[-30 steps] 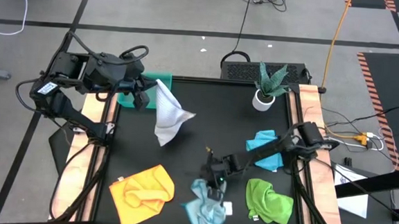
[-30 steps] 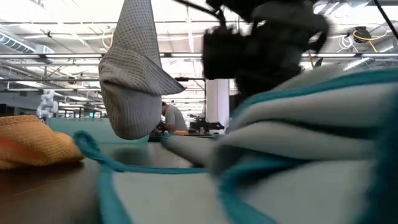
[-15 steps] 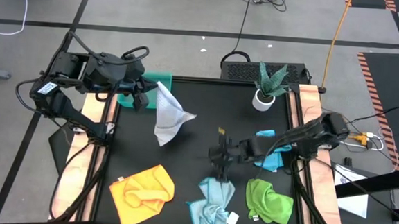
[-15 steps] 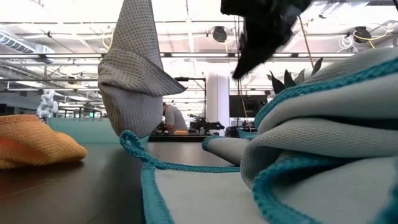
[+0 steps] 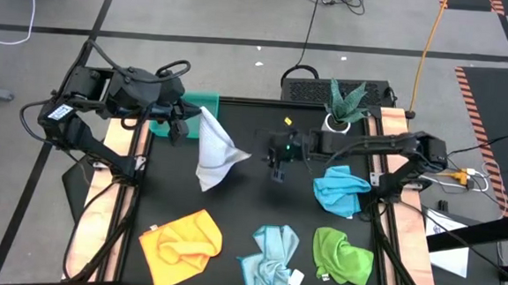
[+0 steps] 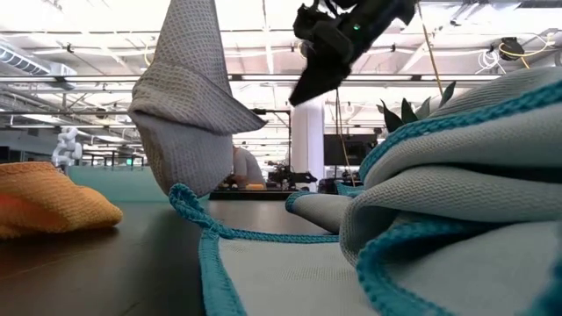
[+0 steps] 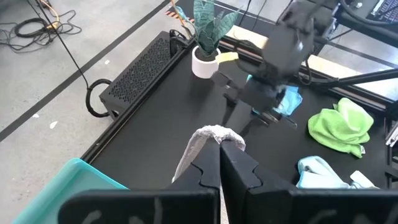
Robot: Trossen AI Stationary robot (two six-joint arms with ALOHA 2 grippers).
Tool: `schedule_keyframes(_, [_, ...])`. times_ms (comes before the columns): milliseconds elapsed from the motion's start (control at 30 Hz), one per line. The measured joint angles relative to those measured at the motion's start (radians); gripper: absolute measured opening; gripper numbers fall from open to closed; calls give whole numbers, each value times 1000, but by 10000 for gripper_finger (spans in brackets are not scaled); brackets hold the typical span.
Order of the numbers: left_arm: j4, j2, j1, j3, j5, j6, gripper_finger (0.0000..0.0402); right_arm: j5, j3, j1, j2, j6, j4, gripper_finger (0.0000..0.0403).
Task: Fold microfiber towels
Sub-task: Fold the gray microfiber towel
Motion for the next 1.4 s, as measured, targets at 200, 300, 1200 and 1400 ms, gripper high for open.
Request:
schedule_keyframes(200, [6, 0, 0, 0, 25, -13, 0, 2, 0, -24, 31, -190, 32, 172])
schedule_keyframes(300, [7, 0, 0, 0, 33, -22, 0, 0, 1, -11, 81, -284, 54, 170])
schedule_keyframes(1200, [34, 0, 0, 0, 53, -56, 0, 76, 0, 105, 146, -492, 195, 169])
schedule_keyframes(1400, [34, 0, 0, 0, 53, -66, 0, 76, 0, 125, 146, -493, 209, 169])
